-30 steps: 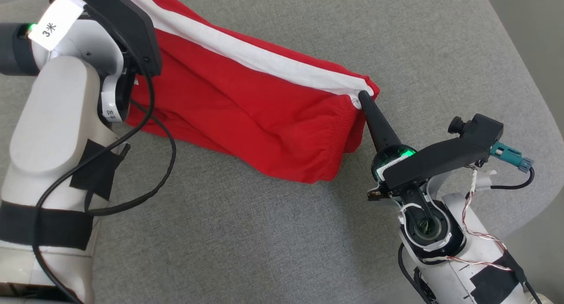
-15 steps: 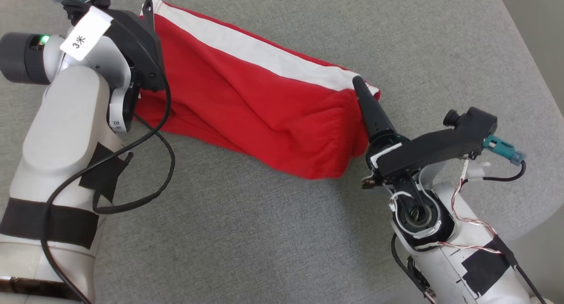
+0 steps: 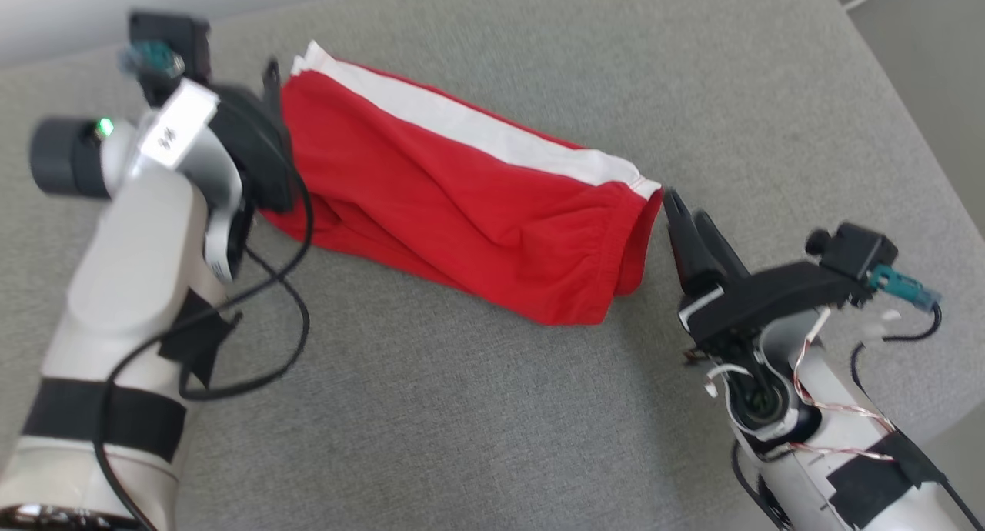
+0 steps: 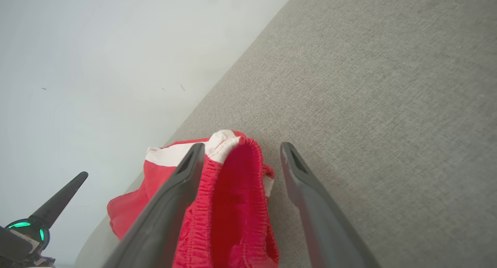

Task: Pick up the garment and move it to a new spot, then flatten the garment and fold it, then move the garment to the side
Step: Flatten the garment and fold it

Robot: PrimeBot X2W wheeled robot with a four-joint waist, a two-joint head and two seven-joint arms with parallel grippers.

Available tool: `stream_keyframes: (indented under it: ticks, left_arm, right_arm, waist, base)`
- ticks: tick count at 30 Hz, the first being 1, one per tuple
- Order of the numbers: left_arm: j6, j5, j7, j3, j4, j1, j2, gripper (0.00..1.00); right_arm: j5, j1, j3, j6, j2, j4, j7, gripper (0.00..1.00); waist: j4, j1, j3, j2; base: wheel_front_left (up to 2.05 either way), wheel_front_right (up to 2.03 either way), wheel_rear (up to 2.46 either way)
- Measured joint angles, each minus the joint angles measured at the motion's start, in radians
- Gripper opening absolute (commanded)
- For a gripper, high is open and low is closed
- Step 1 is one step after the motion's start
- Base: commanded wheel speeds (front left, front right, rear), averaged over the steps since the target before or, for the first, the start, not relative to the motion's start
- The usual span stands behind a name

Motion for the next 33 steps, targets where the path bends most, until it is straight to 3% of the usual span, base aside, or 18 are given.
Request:
stream_keyframes:
  ticks: [7,17,33]
  left_arm:
    - [-0.035,-0.012,-0.038,-0.013,0.042,0.071,-0.018,1.0]
    - [-0.052,-0.015,-0.017,-0.034,0.095,0.16,-0.021,1.0]
    - [-0.041,-0.013,0.027,-0.059,0.093,0.156,-0.047,1.0]
  right_arm:
    - [-0.075,0.053,-0.003,0.0,-0.03,0.062,-0.012,1.0]
    - [-0.168,0.157,0.082,0.0,0.011,0.06,0.017,1.0]
    - [-0.248,0.157,0.058,0.0,0.049,0.053,0.049,1.0]
  waist:
    - [0.022,0.0,-0.077,-0.0001]
    - [0.042,-0.0002,-0.197,-0.0001]
    - [0.015,0.0,-0.126,-0.0001]
  base:
    - [0.0,0.0,0.0]
    - [0.0,0.0,0.0]
    - [0.0,0.0,0.0]
